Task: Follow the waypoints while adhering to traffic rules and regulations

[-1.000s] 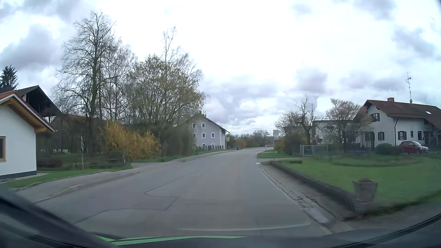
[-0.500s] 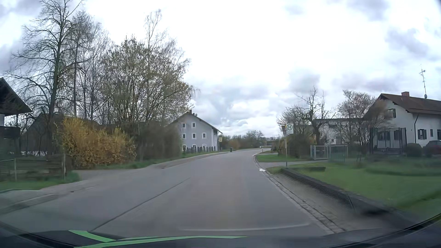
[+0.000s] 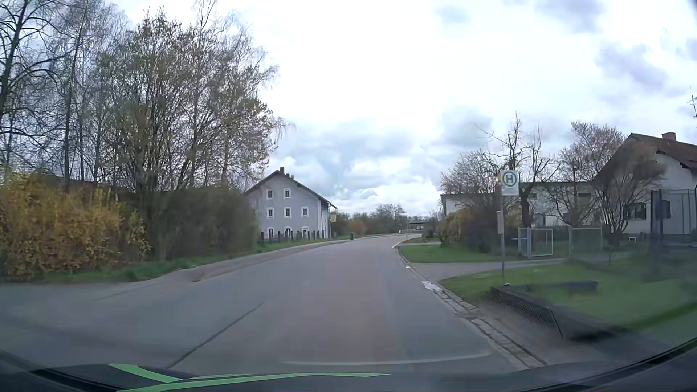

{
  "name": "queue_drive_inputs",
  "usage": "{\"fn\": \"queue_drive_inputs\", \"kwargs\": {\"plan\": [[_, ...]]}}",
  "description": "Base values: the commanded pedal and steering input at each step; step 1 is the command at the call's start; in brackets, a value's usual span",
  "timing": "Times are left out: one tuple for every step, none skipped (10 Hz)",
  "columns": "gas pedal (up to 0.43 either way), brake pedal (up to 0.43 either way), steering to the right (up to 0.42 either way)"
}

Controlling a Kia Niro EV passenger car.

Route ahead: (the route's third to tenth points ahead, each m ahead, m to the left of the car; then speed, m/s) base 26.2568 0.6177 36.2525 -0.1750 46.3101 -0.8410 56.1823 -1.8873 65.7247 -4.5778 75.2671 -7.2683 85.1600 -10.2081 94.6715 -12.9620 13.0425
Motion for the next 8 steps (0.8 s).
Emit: {"fn": "queue_drive_inputs", "kwargs": {"plan": [[0.118, 0.0, 0.02], [0.118, 0.0, 0.018], [0.118, 0.0, 0.017], [0.118, 0.0, 0.017], [0.118, 0.0, 0.017], [0.118, 0.0, 0.015], [0.118, 0.0, 0.015], [0.13, 0.0, 0.014]]}}
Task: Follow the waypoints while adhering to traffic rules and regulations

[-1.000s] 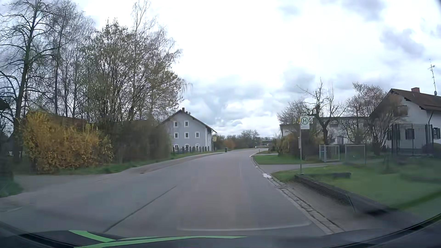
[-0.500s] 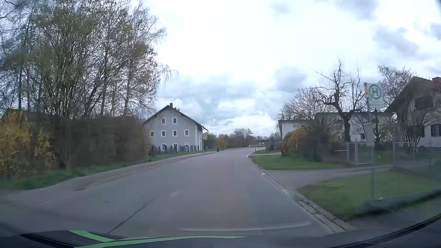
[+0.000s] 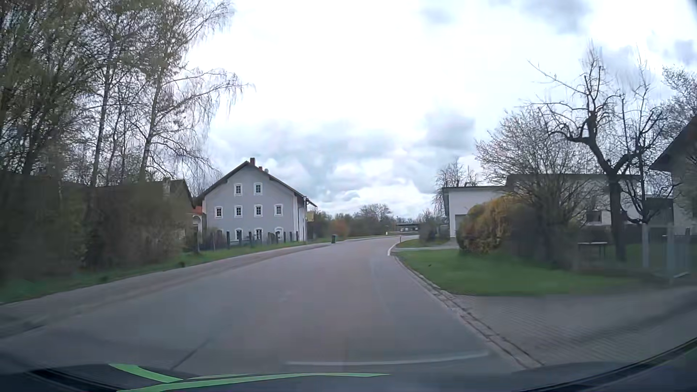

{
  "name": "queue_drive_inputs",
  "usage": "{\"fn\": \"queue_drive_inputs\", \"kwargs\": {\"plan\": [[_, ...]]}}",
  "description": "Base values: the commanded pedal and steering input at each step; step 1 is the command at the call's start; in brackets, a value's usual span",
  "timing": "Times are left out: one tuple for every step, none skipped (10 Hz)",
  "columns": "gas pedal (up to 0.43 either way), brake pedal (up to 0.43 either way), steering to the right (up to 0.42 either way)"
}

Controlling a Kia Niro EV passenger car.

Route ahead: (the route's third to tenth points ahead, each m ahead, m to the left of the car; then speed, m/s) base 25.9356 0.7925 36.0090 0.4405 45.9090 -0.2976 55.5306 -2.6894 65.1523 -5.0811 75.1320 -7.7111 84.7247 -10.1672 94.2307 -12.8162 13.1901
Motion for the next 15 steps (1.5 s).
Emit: {"fn": "queue_drive_inputs", "kwargs": {"plan": [[0.13, 0.0, 0.013], [0.13, 0.0, 0.013], [0.13, 0.0, 0.012], [0.13, 0.0, 0.012], [0.13, 0.0, 0.01], [0.13, 0.0, 0.01], [0.13, 0.0, 0.01], [0.13, 0.0, 0.01], [0.13, 0.0, 0.011], [0.13, 0.0, 0.014], [0.13, 0.0, 0.014], [0.13, 0.0, 0.014], [0.13, 0.0, 0.014], [0.13, 0.0, 0.014], [0.118, 0.0, 0.015]]}}
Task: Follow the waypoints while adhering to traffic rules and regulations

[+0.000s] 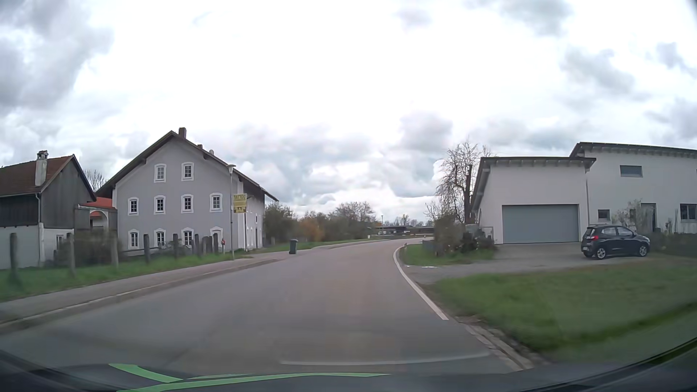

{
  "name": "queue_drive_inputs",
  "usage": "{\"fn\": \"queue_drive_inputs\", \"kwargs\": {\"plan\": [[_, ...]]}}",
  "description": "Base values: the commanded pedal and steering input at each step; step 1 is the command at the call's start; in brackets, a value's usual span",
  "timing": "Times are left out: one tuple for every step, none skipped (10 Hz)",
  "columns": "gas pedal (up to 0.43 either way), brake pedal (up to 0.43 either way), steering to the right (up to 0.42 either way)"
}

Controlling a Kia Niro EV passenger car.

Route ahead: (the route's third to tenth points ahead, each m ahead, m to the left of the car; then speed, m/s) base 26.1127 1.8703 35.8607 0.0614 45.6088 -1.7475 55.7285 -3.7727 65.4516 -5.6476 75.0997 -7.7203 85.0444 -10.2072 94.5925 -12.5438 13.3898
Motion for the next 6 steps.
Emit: {"fn": "queue_drive_inputs", "kwargs": {"plan": [[0.118, 0.0, 0.015], [0.118, 0.0, 0.016], [0.118, 0.0, 0.016], [0.118, 0.0, 0.016], [0.118, 0.0, 0.017], [0.118, 0.0, 0.018]]}}
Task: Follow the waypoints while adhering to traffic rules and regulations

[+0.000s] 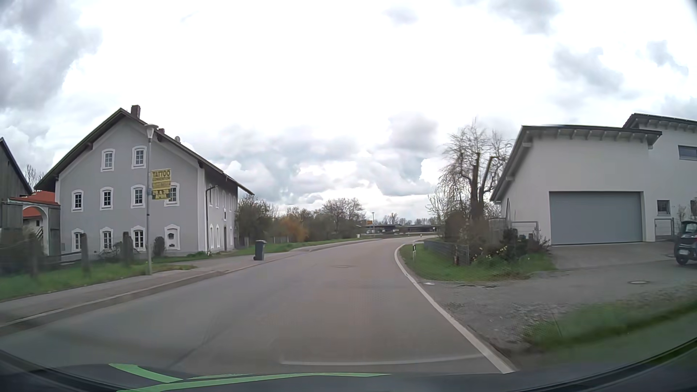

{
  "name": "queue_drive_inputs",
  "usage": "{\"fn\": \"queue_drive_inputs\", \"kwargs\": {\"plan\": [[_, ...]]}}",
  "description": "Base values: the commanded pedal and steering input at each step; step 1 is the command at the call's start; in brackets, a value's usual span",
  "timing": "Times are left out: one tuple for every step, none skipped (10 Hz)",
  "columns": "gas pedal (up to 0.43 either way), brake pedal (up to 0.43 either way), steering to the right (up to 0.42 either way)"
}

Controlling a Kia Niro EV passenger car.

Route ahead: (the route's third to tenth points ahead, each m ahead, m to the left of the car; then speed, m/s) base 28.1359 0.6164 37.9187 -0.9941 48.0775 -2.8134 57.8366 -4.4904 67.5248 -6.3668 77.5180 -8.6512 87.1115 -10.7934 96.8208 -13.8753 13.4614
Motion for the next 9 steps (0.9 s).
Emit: {"fn": "queue_drive_inputs", "kwargs": {"plan": [[0.118, 0.0, 0.018], [0.118, 0.0, 0.018], [0.118, 0.0, 0.018], [0.118, 0.0, 0.018], [0.118, 0.0, 0.019], [0.118, 0.0, 0.019], [0.118, 0.0, 0.019], [0.118, 0.0, 0.02], [0.118, 0.0, 0.02]]}}
